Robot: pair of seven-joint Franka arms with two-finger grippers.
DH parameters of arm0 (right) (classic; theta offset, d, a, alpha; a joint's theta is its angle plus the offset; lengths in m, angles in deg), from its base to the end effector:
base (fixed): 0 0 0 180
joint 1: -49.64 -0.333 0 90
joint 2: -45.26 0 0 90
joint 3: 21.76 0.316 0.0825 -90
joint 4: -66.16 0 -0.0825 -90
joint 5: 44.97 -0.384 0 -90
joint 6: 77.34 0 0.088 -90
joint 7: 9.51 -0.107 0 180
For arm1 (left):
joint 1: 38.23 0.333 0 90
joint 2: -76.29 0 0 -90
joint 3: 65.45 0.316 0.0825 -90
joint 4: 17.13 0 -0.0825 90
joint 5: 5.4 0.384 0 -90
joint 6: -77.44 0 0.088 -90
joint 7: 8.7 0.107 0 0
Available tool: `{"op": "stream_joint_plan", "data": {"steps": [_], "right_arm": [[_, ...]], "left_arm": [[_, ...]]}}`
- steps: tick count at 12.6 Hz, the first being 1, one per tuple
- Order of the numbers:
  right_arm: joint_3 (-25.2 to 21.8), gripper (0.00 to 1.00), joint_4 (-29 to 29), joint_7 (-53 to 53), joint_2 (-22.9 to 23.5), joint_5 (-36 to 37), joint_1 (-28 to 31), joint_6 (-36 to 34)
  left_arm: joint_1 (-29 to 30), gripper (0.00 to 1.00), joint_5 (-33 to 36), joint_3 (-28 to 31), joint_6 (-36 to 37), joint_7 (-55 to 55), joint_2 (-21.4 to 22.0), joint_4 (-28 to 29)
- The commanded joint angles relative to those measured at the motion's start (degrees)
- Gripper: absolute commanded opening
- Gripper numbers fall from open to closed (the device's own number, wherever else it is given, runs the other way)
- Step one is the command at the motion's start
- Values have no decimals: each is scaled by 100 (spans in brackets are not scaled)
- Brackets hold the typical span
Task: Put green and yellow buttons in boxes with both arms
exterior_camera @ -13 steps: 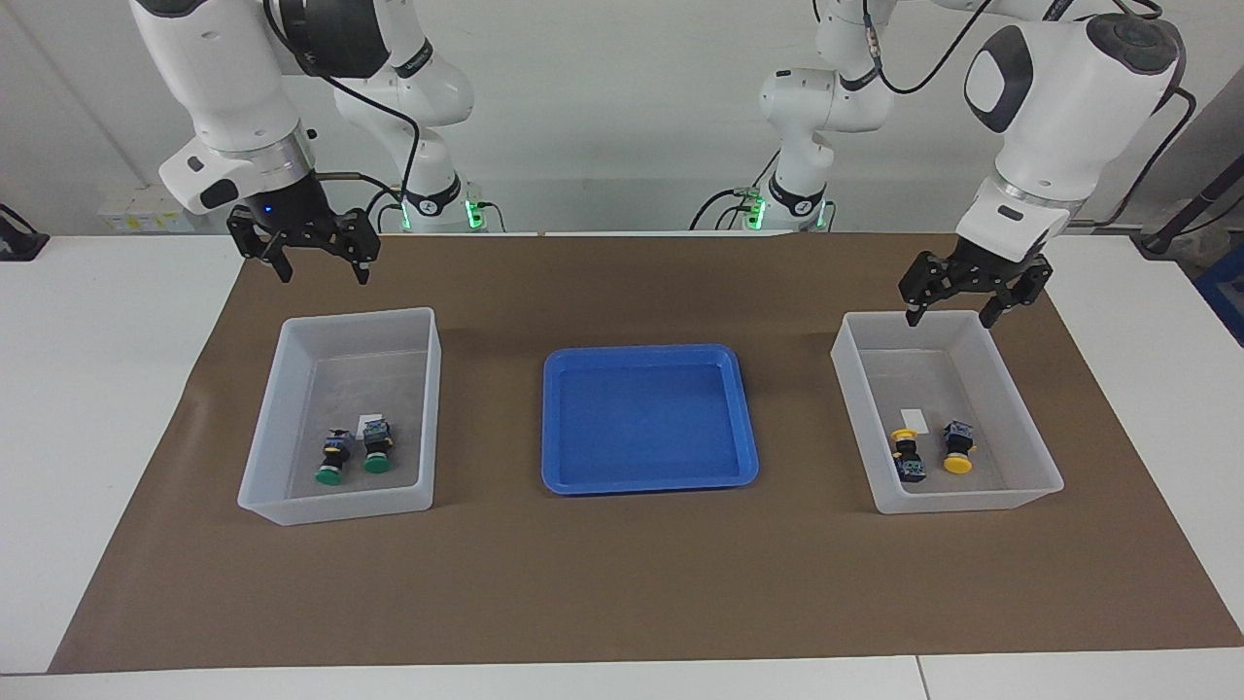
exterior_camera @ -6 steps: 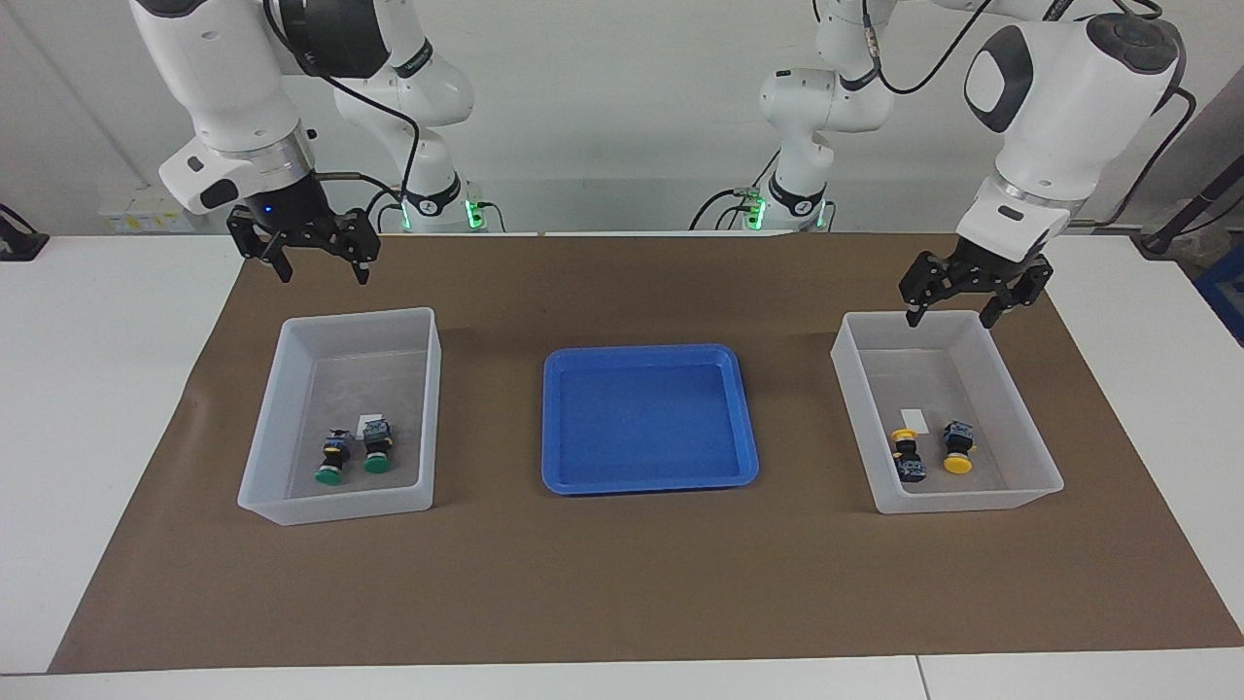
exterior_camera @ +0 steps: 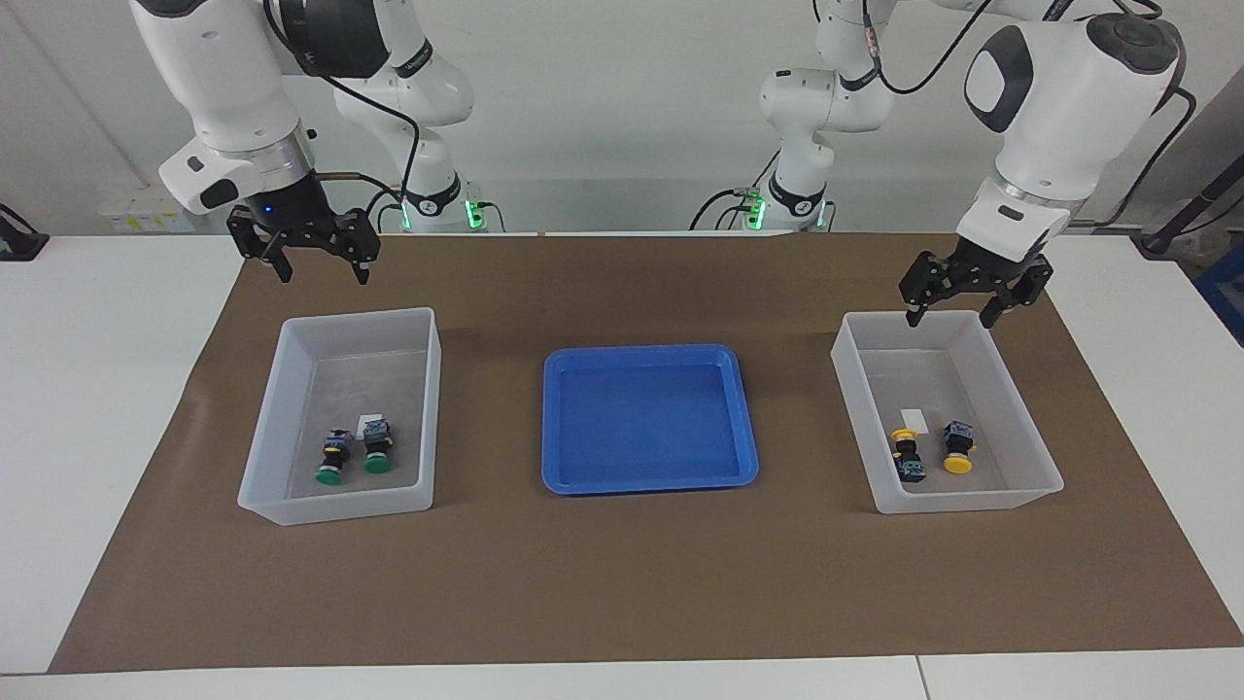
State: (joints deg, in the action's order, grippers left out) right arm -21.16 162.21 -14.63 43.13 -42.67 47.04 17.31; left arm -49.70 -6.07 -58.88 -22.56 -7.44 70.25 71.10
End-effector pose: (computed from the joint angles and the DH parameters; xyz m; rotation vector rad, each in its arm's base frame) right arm 0.5482 0.0267 0.6021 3.1017 -0.0473 0.0243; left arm 0.5998 -0.0560 0.5950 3.1303 -0.1681 0.1579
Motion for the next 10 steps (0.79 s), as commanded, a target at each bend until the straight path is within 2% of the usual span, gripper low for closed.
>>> {"op": "stream_joint_plan", "data": {"steps": [1,10], "right_arm": [[64,100,-60,142,29,-177,111,-88],[64,100,-51,142,29,-177,111,-88]], "left_arm": [[83,100,94,-16,-142,146,164,238],[13,100,103,-16,94,146,164,194]]}}
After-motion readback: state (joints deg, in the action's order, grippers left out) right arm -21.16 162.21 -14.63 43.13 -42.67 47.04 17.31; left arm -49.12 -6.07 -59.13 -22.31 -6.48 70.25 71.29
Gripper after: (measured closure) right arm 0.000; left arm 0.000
